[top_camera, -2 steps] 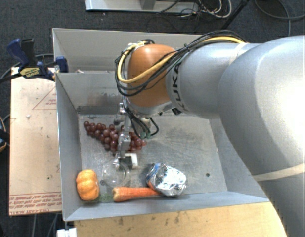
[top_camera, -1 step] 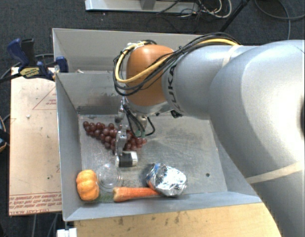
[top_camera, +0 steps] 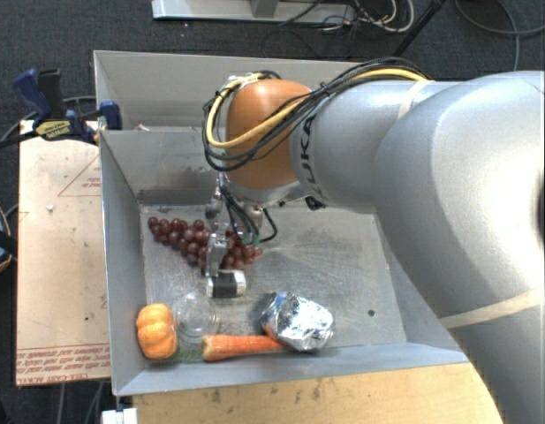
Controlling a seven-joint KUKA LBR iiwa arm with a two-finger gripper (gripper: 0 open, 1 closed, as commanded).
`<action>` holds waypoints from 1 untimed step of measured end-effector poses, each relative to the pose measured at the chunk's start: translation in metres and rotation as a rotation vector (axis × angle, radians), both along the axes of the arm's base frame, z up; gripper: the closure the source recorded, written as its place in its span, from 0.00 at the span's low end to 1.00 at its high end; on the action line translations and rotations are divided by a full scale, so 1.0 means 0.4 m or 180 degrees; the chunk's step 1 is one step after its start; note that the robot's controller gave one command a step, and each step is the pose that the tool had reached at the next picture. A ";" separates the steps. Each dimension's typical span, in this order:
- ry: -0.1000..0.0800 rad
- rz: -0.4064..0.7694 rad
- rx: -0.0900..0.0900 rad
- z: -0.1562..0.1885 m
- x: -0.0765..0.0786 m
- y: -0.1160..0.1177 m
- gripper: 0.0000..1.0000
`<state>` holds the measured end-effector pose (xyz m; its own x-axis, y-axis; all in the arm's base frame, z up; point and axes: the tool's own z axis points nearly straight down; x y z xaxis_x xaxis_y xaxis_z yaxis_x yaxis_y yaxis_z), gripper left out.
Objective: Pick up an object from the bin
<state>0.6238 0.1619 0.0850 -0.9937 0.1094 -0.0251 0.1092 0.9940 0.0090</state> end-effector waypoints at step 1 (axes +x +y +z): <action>0.0069 -0.0302 -0.0015 -0.020 0.012 0.020 1.00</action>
Offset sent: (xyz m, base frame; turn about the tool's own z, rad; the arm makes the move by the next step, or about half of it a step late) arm 0.0000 0.0000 0.0000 0.0000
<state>0.6285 0.1701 0.0770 -0.9792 0.2029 -0.0043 0.2029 0.9792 0.0010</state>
